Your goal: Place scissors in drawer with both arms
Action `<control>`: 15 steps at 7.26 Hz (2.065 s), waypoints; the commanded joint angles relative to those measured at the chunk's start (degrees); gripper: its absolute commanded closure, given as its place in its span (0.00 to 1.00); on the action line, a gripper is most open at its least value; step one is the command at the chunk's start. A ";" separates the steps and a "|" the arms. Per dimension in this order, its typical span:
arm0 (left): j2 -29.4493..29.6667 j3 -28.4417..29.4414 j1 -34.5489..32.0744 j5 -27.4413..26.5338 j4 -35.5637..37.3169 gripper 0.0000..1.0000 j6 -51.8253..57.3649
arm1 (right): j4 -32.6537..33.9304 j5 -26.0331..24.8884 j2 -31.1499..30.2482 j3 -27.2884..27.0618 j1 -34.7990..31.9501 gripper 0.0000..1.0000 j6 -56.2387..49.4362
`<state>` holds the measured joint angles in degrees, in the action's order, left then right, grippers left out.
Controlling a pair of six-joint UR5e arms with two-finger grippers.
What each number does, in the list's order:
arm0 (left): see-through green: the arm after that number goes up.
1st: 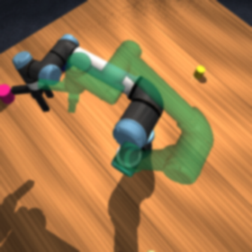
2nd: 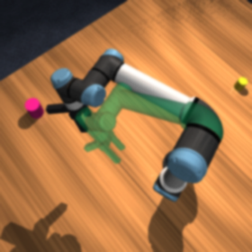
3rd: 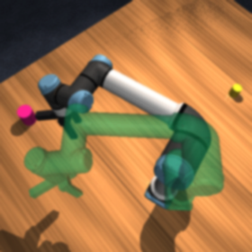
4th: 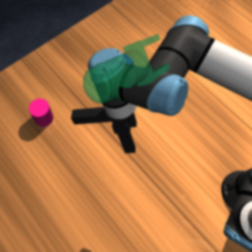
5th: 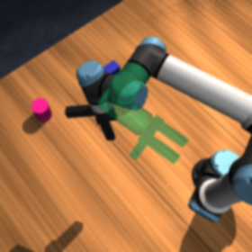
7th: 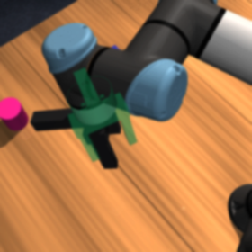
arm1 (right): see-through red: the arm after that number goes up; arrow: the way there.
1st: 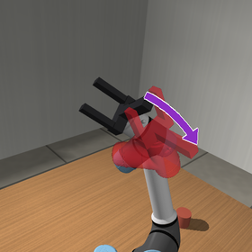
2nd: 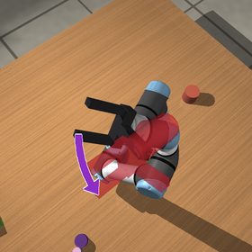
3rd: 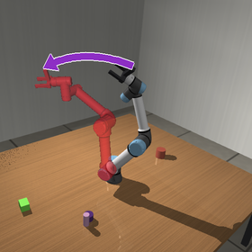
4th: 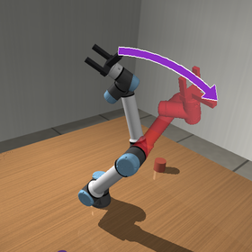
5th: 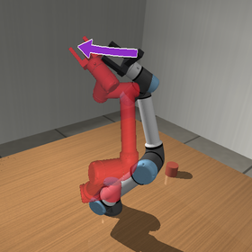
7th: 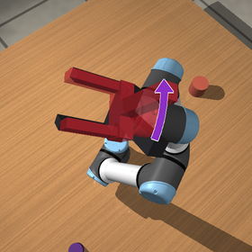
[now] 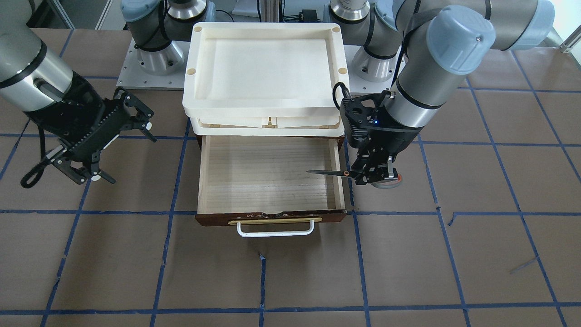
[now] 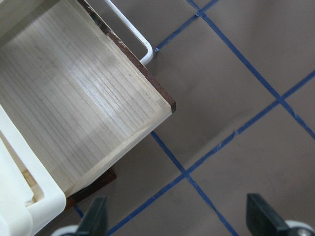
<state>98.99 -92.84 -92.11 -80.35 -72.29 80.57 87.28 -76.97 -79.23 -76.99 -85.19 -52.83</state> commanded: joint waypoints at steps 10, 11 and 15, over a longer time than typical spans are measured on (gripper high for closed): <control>10.77 3.19 -13.79 0.01 1.01 0.77 -13.86 | -0.89 -13.21 -3.48 -1.58 -4.19 0.00 47.90; 11.30 3.02 -13.79 0.01 1.88 0.75 -13.69 | -0.71 -13.03 -3.39 -1.67 -4.28 0.00 48.35; 10.35 3.10 -13.88 -0.42 1.72 0.03 -14.03 | -0.97 -12.85 -3.30 -2.02 -4.19 0.00 48.26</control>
<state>110.06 -90.13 -105.96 -80.47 -70.20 66.59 86.38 -89.84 -82.56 -78.90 -89.38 -4.58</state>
